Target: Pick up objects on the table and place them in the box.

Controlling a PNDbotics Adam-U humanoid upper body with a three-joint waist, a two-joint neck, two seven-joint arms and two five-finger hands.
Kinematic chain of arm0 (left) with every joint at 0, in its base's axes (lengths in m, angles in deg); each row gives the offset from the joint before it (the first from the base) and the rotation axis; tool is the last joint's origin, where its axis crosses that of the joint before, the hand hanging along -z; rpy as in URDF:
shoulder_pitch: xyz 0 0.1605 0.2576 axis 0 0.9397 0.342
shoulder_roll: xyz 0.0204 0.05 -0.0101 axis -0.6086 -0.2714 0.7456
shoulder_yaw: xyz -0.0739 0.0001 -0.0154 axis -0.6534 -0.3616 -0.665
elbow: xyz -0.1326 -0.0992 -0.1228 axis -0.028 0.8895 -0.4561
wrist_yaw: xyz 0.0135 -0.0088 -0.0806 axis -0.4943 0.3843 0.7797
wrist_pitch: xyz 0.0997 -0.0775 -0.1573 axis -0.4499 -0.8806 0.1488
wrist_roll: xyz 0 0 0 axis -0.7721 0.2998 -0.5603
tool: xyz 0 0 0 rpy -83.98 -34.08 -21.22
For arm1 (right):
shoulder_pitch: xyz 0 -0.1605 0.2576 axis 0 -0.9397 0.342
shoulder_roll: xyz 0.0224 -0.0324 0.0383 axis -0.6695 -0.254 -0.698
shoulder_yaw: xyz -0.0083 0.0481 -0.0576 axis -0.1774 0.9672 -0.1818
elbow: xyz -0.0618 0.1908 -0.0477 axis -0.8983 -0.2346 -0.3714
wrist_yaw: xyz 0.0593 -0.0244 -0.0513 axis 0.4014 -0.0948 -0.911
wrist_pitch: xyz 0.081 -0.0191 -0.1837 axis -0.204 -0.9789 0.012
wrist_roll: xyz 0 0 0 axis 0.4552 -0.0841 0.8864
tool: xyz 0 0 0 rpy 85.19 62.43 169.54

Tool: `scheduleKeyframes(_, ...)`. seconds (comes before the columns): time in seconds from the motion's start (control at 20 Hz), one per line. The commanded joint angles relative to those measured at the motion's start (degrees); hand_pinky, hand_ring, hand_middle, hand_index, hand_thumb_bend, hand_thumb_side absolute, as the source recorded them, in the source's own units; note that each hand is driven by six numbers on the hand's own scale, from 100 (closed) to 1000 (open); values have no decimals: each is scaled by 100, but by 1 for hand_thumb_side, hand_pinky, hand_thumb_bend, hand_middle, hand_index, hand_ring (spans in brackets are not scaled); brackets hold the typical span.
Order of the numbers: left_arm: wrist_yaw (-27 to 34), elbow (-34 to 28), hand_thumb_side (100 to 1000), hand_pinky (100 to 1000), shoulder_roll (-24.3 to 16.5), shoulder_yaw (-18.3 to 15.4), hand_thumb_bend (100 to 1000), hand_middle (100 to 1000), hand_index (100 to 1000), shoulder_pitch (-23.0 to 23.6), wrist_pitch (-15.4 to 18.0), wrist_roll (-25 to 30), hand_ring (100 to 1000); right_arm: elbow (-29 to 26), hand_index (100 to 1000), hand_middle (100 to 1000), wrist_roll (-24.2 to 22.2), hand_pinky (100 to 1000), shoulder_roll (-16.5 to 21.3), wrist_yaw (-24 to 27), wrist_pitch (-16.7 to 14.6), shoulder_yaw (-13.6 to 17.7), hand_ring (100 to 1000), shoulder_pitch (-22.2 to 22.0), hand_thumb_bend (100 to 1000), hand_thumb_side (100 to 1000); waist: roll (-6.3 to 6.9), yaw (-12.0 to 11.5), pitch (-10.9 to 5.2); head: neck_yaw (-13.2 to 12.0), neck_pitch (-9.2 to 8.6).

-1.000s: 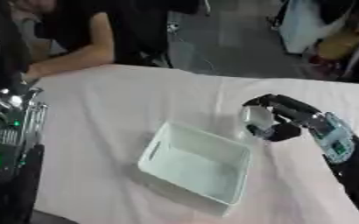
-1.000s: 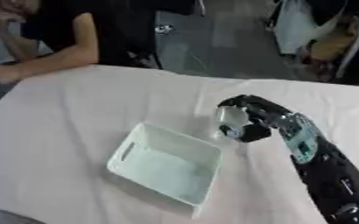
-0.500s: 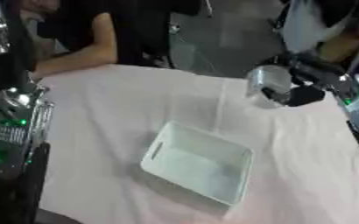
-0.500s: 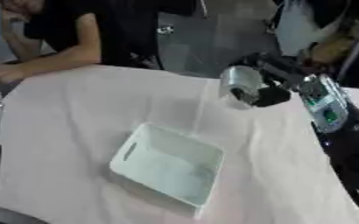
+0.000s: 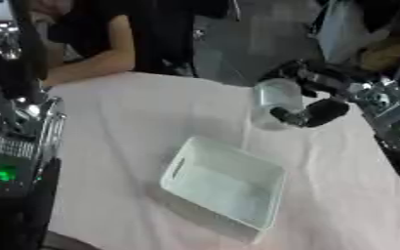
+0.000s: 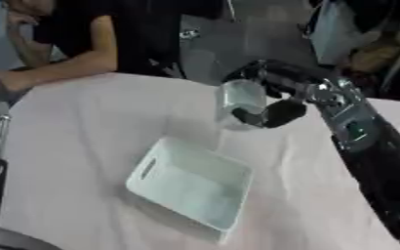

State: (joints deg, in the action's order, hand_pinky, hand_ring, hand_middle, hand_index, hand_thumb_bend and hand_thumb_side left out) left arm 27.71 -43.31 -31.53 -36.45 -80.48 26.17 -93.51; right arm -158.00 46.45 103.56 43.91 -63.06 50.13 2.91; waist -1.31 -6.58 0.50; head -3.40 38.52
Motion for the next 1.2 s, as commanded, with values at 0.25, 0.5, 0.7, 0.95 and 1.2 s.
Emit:
scheduleKeyframes(0.25,45,-82,657,576,-27,34,232,672,785,-116,-12,46,618,336,322,237,-165,100,-799,-232,-214,-195,217,-282,100,137,24,-23,-62,142,-67)
scheduleKeyframes(0.5,52,-82,655,576,-15,36,233,672,785,-137,2,58,618,719,414,322,125,100,-1106,-446,-547,-236,308,-563,100,212,23,-25,-55,144,-87)
scheduleKeyframes(0.7,55,-82,654,577,-16,34,234,672,785,-133,4,61,618,842,812,778,302,689,-1093,-739,-835,-257,795,-576,111,623,23,-19,-58,141,-89)
scheduleKeyframes(0.95,57,-82,657,575,-25,40,230,672,786,-116,-8,63,618,851,918,928,424,941,-973,-832,-903,-187,939,-461,246,851,25,-7,-67,155,-89)
scheduleKeyframes(1.2,52,-82,657,575,-33,41,229,672,786,-102,-16,61,618,769,970,994,507,1000,-829,-741,-914,-183,999,-331,267,910,23,1,-80,150,-93)
